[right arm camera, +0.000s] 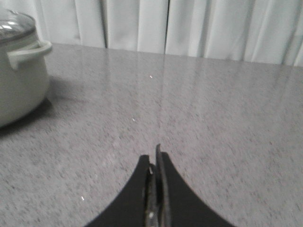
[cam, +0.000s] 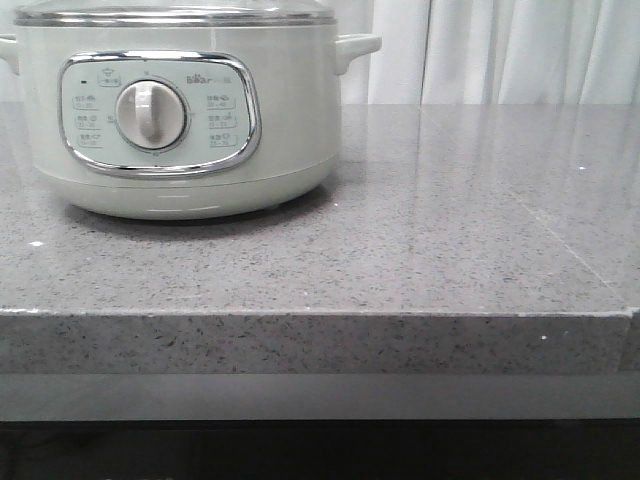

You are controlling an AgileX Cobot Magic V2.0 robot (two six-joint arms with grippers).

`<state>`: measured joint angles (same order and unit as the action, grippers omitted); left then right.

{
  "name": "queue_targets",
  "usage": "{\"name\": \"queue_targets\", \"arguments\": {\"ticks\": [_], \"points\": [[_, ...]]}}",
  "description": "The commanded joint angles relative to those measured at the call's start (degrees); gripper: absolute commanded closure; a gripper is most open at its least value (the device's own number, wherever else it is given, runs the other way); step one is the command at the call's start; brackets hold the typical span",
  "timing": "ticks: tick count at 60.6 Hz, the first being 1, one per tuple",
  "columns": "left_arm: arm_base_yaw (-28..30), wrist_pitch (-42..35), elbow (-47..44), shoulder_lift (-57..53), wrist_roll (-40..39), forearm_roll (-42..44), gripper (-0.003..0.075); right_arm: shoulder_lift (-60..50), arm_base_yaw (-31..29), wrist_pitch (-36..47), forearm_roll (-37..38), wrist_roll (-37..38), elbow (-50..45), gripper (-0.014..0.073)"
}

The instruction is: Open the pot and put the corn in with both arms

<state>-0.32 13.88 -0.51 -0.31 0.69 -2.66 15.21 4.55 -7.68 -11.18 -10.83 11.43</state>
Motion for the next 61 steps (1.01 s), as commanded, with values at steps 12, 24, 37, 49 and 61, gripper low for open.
{"name": "queue_targets", "arguments": {"ticks": [12,24,37,49,61], "points": [[0.0,-4.9,0.1,-1.4,-0.7,-0.4,0.0738,-11.3,-3.4,4.6,2.8,2.3,-10.3,0.0662],[0.0,-4.9,0.1,-1.4,-0.7,-0.4,0.0738,-17.1,-4.3,1.7,2.7,2.3,-12.9,0.0662],[0.0,-4.9,0.1,-1.4,-0.7,-0.4,0.0738,-17.0,-4.3,1.6,2.7,2.3,-12.9,0.0662],[0.0,-4.9,0.1,-1.4,-0.7,-0.4,0.0738,-17.0,-4.3,1.6,2.7,2.3,-12.9,0.0662],[0.0,-4.9,0.1,-1.4,-0.7,-0.4,0.0738,-17.0,-4.3,1.6,2.7,2.3,-12.9,0.0662]]}}
